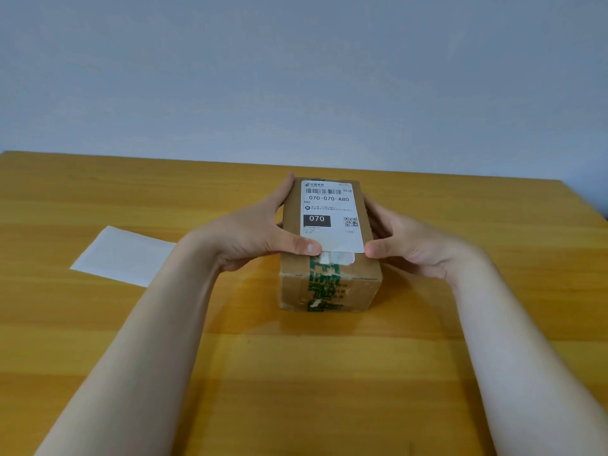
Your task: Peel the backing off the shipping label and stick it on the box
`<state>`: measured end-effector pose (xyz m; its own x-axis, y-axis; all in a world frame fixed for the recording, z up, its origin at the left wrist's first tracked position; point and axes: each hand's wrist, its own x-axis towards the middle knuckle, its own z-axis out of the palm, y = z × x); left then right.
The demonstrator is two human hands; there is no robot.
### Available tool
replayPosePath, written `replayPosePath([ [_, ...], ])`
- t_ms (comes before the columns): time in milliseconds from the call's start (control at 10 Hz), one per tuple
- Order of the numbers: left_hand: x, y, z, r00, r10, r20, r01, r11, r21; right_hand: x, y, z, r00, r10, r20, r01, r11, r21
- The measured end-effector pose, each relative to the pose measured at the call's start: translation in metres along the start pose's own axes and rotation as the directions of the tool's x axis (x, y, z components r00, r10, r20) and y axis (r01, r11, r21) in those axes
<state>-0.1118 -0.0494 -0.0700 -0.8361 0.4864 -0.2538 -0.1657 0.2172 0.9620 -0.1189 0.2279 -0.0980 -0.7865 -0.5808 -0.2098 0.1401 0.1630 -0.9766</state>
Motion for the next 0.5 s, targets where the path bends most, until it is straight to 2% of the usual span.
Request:
replayPosePath([
  [100, -0.003, -0.015, 0.006, 0.999, 0.034, 0.007, -0.034, 0.994, -0.101, -0.006, 0.017, 0.003, 0.983, 0.027, -0.180, 0.021, 0.965, 0.262],
  [200, -0.013, -0.040, 0.016, 0.994, 0.067, -0.090, -0.089, 0.961, -0.260, -0.009, 0.019, 0.017, 0.942, 0.039, -0.334, 0.061, 0.957, 0.284],
  [300, -0.021, -0.056, 0.026, 0.973, 0.071, -0.218, -0.142, 0.933, -0.330, -0.016, 0.021, 0.033, 0.920, 0.034, -0.391, 0.044, 0.981, 0.189],
  [400, -0.032, -0.056, 0.034, 0.972, 0.031, -0.235, -0.100, 0.953, -0.286, -0.032, 0.024, 0.051, 0.869, 0.049, -0.492, 0.100, 0.957, 0.272],
  [500, -0.053, -0.047, 0.044, 0.953, -0.034, -0.301, -0.061, 0.952, -0.299, -0.065, 0.015, 0.071, 0.831, 0.075, -0.552, 0.072, 0.968, 0.239],
])
